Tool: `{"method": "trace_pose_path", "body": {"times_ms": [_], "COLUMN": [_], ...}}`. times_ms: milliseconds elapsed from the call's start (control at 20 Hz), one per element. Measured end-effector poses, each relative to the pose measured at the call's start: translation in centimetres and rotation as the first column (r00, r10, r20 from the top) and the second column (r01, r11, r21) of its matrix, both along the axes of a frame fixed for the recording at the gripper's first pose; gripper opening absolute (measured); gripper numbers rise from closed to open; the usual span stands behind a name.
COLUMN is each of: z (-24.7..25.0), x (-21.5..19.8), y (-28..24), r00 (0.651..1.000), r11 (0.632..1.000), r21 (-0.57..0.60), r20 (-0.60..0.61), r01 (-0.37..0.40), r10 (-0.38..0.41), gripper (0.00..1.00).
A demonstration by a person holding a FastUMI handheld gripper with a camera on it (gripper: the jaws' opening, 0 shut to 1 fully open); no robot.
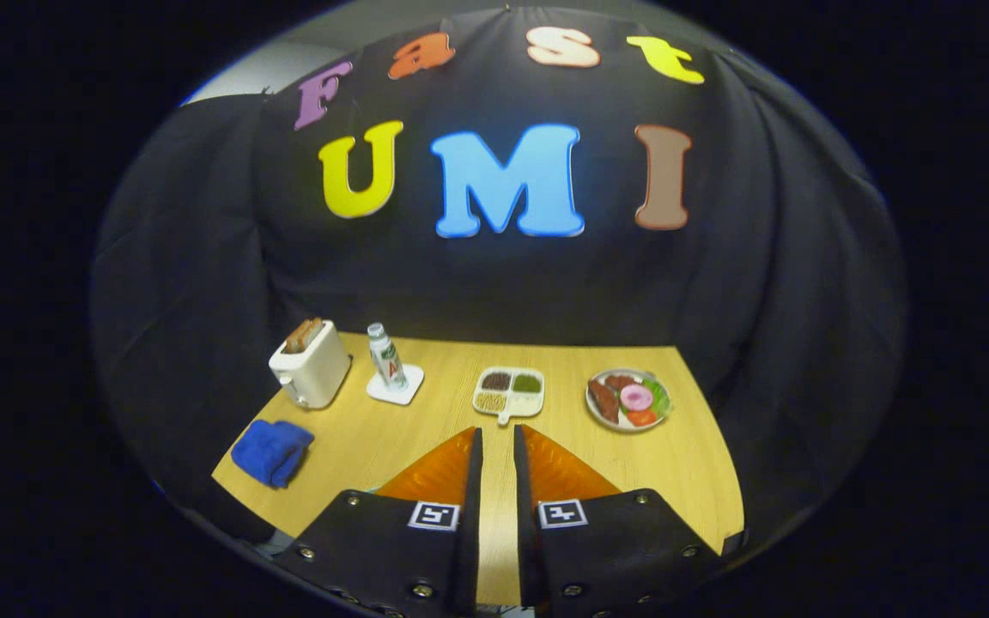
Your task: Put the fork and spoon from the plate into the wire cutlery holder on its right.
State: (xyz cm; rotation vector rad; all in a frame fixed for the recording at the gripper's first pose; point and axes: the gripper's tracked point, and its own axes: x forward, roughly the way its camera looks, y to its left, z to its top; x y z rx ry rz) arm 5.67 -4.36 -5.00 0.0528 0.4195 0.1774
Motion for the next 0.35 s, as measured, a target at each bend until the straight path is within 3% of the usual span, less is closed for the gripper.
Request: {"method": "trace_pose_path", "body": {"times_ms": [200,350], "z": [4.3,5.4], "x": [-2.4,-4.3], "y": [1.4,3.3], "r00": [0.975,0.964], "r11": [0.998,0.999], "r21": [0.018,0.034], "r20": [0.216,0.263], "r01": [0.055,0.033], "r10": [-0.058,-0.041], "gripper": [0.19,0.19]}}
